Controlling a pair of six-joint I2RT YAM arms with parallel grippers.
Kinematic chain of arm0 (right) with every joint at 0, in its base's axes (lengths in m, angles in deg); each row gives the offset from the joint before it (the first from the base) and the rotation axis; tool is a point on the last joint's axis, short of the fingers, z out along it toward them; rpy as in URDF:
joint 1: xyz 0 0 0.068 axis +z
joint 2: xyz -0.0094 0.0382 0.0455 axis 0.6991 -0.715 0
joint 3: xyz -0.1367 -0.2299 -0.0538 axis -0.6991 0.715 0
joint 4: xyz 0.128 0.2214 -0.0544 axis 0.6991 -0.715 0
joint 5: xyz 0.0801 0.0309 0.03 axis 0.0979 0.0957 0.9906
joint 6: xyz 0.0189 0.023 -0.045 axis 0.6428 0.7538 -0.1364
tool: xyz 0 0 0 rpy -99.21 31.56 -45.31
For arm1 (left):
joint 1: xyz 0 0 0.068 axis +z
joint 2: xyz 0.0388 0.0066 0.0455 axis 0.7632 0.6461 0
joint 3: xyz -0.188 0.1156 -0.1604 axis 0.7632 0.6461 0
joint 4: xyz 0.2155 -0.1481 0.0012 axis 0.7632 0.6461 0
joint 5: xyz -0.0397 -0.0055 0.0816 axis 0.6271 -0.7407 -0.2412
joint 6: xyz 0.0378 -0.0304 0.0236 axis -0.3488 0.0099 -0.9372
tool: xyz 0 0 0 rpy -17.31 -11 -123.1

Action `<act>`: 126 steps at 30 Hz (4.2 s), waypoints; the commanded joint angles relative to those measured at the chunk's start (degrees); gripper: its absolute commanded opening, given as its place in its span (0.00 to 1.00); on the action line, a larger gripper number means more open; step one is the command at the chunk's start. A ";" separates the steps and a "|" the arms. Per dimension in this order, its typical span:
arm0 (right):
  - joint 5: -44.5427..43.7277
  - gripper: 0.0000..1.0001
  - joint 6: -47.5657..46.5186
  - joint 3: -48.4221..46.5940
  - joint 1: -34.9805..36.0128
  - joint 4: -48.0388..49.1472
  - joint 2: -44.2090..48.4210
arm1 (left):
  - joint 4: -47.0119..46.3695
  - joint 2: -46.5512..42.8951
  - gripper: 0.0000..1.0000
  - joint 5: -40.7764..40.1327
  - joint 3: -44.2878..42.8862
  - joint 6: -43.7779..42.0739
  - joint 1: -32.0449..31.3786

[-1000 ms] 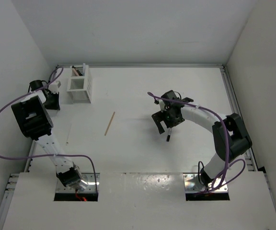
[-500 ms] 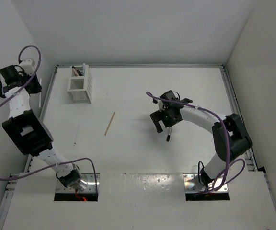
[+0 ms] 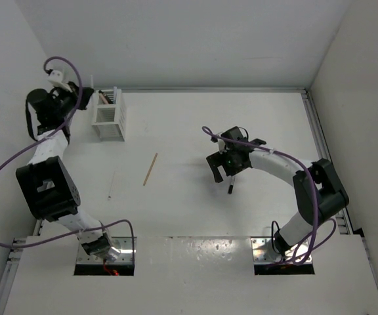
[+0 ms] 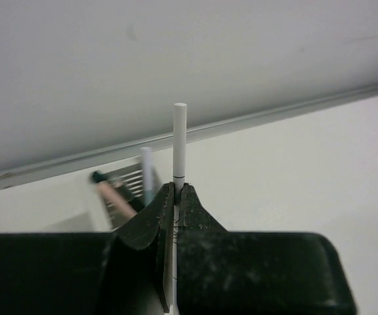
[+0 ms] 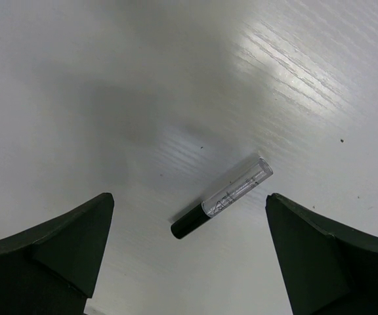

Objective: Organize the makeup

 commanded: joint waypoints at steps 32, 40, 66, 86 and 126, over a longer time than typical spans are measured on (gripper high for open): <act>-0.97 1.00 -0.36 -0.39 0.65 0.15 3.28 | 4.65 7.32 0.64 -3.36 -7.35 -9.97 -5.30; -2.02 1.00 1.40 2.59 0.65 1.56 5.04 | 51.42 -3.92 0.52 -11.20 -14.25 -32.88 -9.78; -4.39 1.00 5.71 14.03 0.47 5.16 12.94 | 48.48 0.09 0.58 -47.67 22.58 -29.31 -26.40; -5.80 1.00 3.86 12.01 0.65 4.90 11.45 | 60.69 -8.41 0.00 -27.91 0.31 -26.67 -25.78; -3.17 1.00 0.52 -0.22 -2.60 3.32 1.69 | 17.17 2.13 0.79 -19.19 -5.35 -18.67 -12.59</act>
